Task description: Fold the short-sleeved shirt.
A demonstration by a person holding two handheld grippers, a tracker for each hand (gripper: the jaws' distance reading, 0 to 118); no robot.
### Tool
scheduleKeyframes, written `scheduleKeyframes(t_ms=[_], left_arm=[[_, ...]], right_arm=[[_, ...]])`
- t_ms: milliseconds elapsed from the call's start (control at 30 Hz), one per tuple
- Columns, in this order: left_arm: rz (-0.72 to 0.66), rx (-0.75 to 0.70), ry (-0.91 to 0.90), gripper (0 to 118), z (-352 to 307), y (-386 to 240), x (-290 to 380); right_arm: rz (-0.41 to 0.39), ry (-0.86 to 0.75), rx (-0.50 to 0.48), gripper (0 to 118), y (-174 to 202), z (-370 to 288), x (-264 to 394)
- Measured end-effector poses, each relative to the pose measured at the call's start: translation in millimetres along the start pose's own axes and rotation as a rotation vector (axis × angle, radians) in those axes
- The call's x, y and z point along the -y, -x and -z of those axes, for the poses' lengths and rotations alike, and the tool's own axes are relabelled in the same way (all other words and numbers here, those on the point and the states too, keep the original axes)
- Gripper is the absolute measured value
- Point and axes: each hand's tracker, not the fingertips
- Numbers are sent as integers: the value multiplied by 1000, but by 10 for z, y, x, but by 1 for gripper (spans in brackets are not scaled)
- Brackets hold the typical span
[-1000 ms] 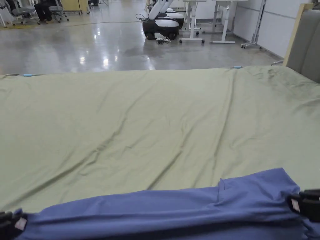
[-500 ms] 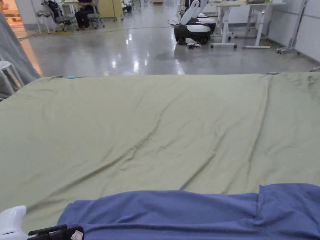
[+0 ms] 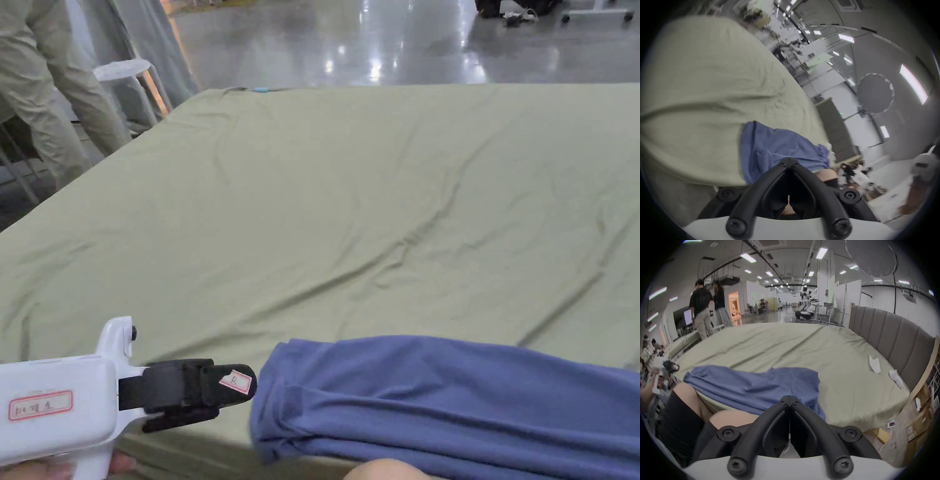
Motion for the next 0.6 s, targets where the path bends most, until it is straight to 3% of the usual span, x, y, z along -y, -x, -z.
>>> scheduleKeyframes(t_ms=[33,100,133,233,300,400,467,533,600], left_arm=[[-33,71,42,7,42,114,-56],[-69,106,86,100,122,292,-175],[-61,74,114,118,177,354,-222],[-60,90,143,118,308,390,-311],[-111,12,203,118,489,548,-307],[-84,115,147,118,735,482,-340],[-199,179,108,118,966,526,-268],[-207,226,135,111,1155,452,-237],[-116,117,187,93,1208,300,-260]], right_arm=[[11,-2,-8,3,20,6,-47],[24,-3,-22,3,52,30,-152],[25,-7,-22,3,82,36,-185],[15,-11,-32,3,162,62,-275],[-2,-7,-37,3,242,97,-299],[-35,10,-43,3,247,205,-279],[-31,18,-63,3,320,261,-290],[-33,21,-82,3,386,297,-303],[-40,24,-99,3,410,311,-326]])
